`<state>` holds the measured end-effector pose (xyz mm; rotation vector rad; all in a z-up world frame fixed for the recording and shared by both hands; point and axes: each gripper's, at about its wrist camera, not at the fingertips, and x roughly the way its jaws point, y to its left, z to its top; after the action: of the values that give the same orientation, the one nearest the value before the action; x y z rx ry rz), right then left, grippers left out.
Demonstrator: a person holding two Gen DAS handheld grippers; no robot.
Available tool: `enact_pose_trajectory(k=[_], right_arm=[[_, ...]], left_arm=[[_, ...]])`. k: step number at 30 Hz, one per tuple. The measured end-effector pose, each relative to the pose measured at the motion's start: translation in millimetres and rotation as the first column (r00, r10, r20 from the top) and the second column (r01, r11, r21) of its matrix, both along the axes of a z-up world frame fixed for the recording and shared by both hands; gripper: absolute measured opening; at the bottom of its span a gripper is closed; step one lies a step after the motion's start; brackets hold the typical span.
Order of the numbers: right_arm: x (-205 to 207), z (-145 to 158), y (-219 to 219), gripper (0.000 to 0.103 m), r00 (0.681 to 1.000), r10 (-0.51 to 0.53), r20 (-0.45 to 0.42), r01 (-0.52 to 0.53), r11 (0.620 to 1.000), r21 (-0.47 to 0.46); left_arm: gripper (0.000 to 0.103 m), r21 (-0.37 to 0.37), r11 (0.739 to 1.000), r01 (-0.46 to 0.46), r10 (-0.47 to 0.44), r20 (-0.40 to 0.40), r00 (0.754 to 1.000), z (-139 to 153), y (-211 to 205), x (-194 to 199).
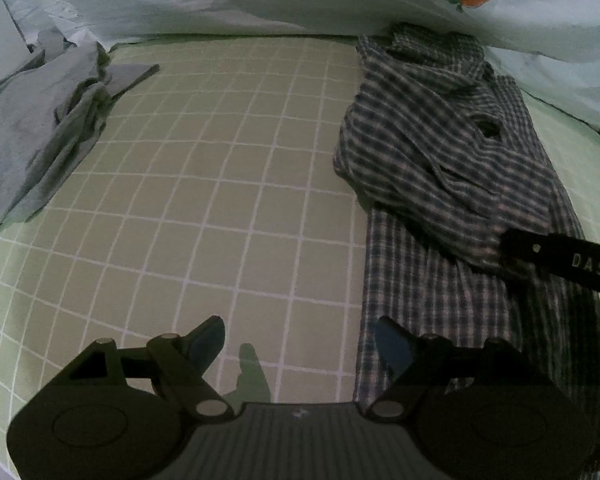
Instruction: Fold clothes
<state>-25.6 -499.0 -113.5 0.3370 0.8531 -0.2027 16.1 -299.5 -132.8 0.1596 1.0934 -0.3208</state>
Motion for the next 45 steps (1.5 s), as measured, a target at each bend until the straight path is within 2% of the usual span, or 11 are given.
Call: enact_pose_trajectory(k=[10, 18, 22, 24, 26, 31, 34, 36, 38, 43, 45], right_arm=[[-86.8, 34.2, -12.0, 0.002, 0.982, -0.175, 0.075, 0.166, 0.98, 0.114], [-149.0, 5.1, -5.8, 0.006, 0.977, -0.193, -0.093, 0.204, 0.969, 0.139], [-146.6, 26.5, -6.8, 0.047, 0.988, -0.152, 0.012, 0.15, 0.986, 0.069], [-140.8, 34.4, -9.2, 0.056, 0.991, -0.114, 0.071, 0.113, 0.994, 0.008], [-131.6, 38.1, -11.5, 0.076, 0.992, -0.062, 0.109, 0.069, 0.996, -0.059], [-93.7, 19.3, -21.6, 0.083, 0.999, 0.007, 0.048, 0.001, 0.987, -0.159], [-84.8, 7.9, -28.4, 0.074, 1.0, -0.011, 0.0, 0.011, 0.997, -0.078], [-84.7, 3.9, -29.9, 0.053, 1.0, -0.012, -0.017, 0.011, 0.999, -0.039], [-89.4, 5.4, -27.0, 0.003, 1.0, 0.014, -0.016, -0.014, 0.999, -0.035], [-121.0, 27.7, -33.6, 0.004, 0.997, -0.038, 0.068, 0.032, 0.995, 0.094], [-140.3, 36.2, -49.2, 0.004, 0.983, -0.129, 0.128, 0.085, 0.948, 0.306]], left_arm=[[0.083, -0.023, 1.0, -0.006, 0.006, -0.025, 1.0, -4.3, 2.2, -16.5], [0.083, -0.008, 1.0, 0.016, -0.016, -0.049, 0.999, -6.4, 0.8, -50.7], [0.084, 0.002, 1.0, 0.016, -0.016, -0.044, 0.999, -3.0, 0.6, -62.2], [0.084, 0.008, 1.0, 0.017, -0.017, -0.036, 0.999, -0.8, 0.1, -66.1], [0.084, 0.015, 1.0, 0.016, -0.016, -0.026, 1.0, 1.3, 0.1, -69.0], [0.084, 0.034, 0.999, 0.005, -0.005, -0.009, 1.0, 4.8, 1.0, -74.1], [0.084, 0.031, 1.0, -0.001, 0.001, -0.007, 1.0, 6.4, 1.3, -75.9], [0.084, 0.032, 0.999, -0.002, 0.003, -0.007, 1.0, 6.4, 0.7, -77.4], [0.084, 0.031, 1.0, -0.004, 0.004, -0.009, 1.0, 5.6, -0.6, -78.8], [0.084, 0.027, 1.0, -0.004, 0.004, -0.012, 1.0, 5.3, -2.1, -80.6], [0.084, 0.026, 1.0, -0.006, 0.006, -0.012, 1.0, 5.4, -1.2, -81.3]])
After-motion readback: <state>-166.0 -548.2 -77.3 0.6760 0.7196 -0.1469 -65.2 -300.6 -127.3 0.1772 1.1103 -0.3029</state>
